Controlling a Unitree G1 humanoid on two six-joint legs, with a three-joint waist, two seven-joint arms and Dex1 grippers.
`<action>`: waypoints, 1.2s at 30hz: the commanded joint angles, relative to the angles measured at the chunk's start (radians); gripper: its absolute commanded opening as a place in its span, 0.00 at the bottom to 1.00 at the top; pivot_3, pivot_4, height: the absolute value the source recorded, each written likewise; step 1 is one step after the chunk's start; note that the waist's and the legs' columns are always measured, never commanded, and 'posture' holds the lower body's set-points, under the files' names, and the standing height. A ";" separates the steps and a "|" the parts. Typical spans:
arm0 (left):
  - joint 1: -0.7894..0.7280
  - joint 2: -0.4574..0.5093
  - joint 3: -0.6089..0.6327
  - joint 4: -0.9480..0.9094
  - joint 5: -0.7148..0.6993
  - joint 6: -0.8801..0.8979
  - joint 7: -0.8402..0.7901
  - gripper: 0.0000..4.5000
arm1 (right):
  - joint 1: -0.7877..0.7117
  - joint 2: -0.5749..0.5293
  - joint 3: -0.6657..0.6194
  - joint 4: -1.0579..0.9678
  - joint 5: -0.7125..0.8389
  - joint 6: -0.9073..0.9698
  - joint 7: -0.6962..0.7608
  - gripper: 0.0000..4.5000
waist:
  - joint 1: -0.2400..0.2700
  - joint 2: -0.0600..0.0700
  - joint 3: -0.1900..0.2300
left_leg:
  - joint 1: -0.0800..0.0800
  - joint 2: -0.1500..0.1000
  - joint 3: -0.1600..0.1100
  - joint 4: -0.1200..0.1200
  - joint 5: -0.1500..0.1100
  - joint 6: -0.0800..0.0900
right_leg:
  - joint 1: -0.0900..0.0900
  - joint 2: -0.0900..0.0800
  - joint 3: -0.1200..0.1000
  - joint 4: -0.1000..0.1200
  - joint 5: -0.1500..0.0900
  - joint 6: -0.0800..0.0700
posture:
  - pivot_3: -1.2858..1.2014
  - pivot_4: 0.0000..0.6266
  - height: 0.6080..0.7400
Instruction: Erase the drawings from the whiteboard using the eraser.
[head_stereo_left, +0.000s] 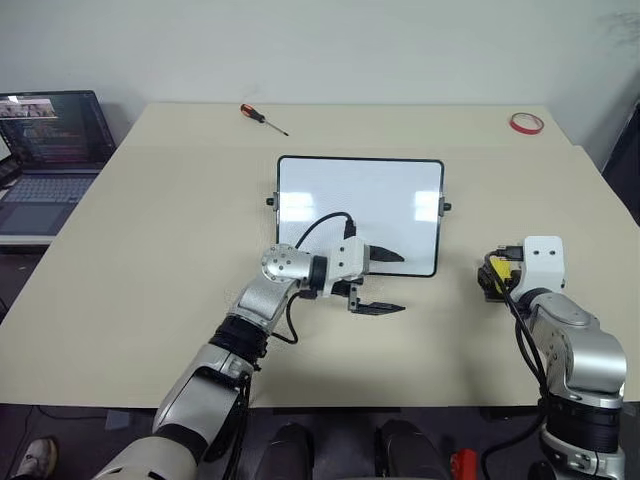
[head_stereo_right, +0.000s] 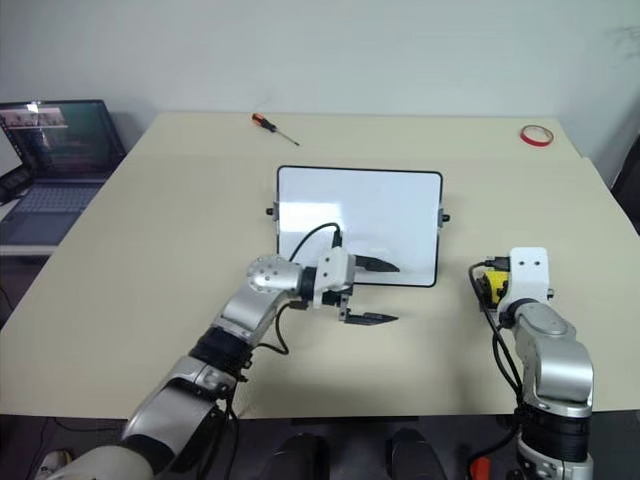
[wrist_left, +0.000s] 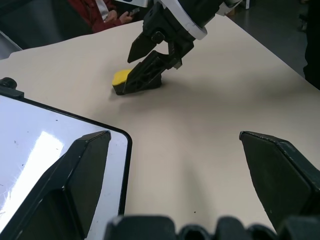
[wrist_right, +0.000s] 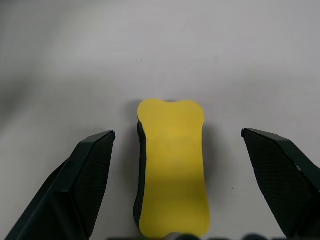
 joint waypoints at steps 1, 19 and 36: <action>0.025 0.022 0.048 -0.128 -0.044 0.079 0.038 1.00 | -0.014 0.019 -0.024 -0.104 0.030 0.020 -0.014 0.99 | -0.002 0.000 0.000 | 0.000 0.000 0.000 0.000 0.000 0.000 | 0.000 0.000 0.000 0.000 0.000 0.000 | 0.52 0.24 1.00; 0.456 -0.046 0.419 -0.735 -0.006 0.478 0.843 1.00 | 0.235 0.081 0.064 -0.349 -0.063 -0.333 -0.131 0.99 | -0.002 0.000 0.000 | 0.001 0.000 0.000 0.002 0.000 0.000 | 0.000 -0.005 0.001 0.004 0.000 0.000 | 0.52 0.24 1.00; 0.754 -0.116 0.372 -0.899 0.059 0.451 1.026 1.00 | 0.485 0.110 0.077 -0.316 -0.104 -0.614 -0.149 0.99 | 0.015 -0.001 -0.001 | 0.003 0.000 0.001 0.003 0.000 0.000 | 0.003 -0.005 0.001 0.003 0.000 0.000 | 0.52 0.24 1.00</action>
